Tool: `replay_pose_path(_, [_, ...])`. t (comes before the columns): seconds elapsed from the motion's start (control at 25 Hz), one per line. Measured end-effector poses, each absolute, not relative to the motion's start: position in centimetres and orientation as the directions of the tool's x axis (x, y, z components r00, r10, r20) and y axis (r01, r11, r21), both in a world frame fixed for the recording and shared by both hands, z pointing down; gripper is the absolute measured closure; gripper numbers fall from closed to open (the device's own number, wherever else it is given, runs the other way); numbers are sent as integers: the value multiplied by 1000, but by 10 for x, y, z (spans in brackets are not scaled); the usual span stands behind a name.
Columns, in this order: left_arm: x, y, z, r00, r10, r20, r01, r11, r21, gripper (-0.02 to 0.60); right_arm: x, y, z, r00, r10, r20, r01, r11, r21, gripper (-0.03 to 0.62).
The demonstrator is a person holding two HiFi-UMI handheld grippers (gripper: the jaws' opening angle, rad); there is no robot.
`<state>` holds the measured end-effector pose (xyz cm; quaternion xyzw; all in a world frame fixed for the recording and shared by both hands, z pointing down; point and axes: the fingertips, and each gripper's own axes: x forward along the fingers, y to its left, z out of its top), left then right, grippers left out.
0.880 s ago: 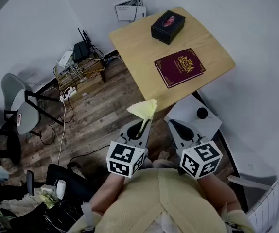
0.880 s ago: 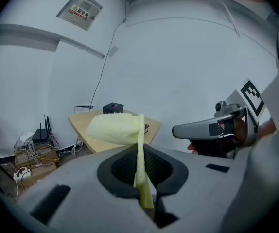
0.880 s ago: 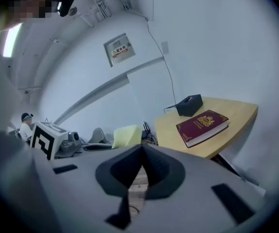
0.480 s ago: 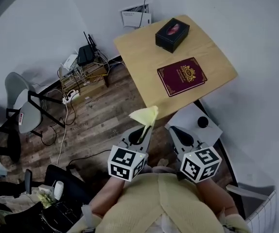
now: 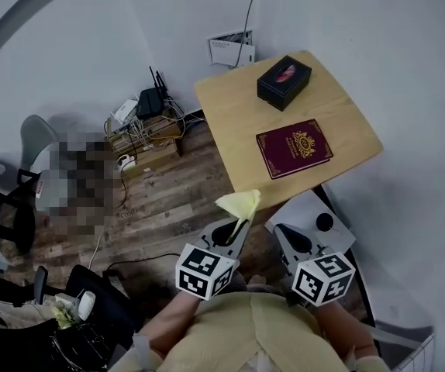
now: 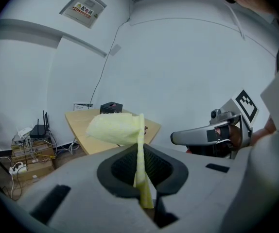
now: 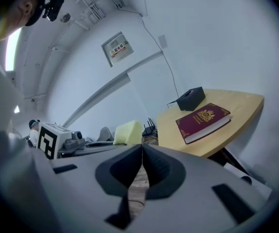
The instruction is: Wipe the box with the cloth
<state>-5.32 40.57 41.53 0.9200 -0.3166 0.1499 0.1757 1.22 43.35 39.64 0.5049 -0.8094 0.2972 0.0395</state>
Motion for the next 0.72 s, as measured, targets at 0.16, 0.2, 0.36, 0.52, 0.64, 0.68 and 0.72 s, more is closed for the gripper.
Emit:
replay_pose_path(0.16, [-60,402,415,737,-551,391,-654,-727,209,552,5,428,399,-525,-771,360,-821,347,-454,565])
replay_pose_path(0.2, [-63,402,417,733,-554,396,-660,-721,212,552,2,426,400,-532,-767,358,-816,353,-458,565])
replay_pose_path(0.36, [-73,394,425,725,-557,405,-669,-709,222,552,-7,412,398,-539,-763,356,-814,364,-452,565])
replay_pose_path(0.52, [-83,372,429,735,-552,395,-660,-715,229,552,-15,395,404,-519,-765,381,-830,344,-440,565])
replay_pose_path(0.64, [-94,349,426,749,-539,386,-643,-731,227,552,-24,375,406,-501,-768,399,-841,324,-433,565])
replay_pose_path(0.68, [-99,341,424,753,-534,384,-637,-737,225,552,-29,366,406,-496,-769,404,-844,318,-432,565])
replay_pose_path(0.72, [-106,333,421,757,-530,383,-633,-742,222,552,-34,357,406,-492,-769,408,-846,312,-432,565])
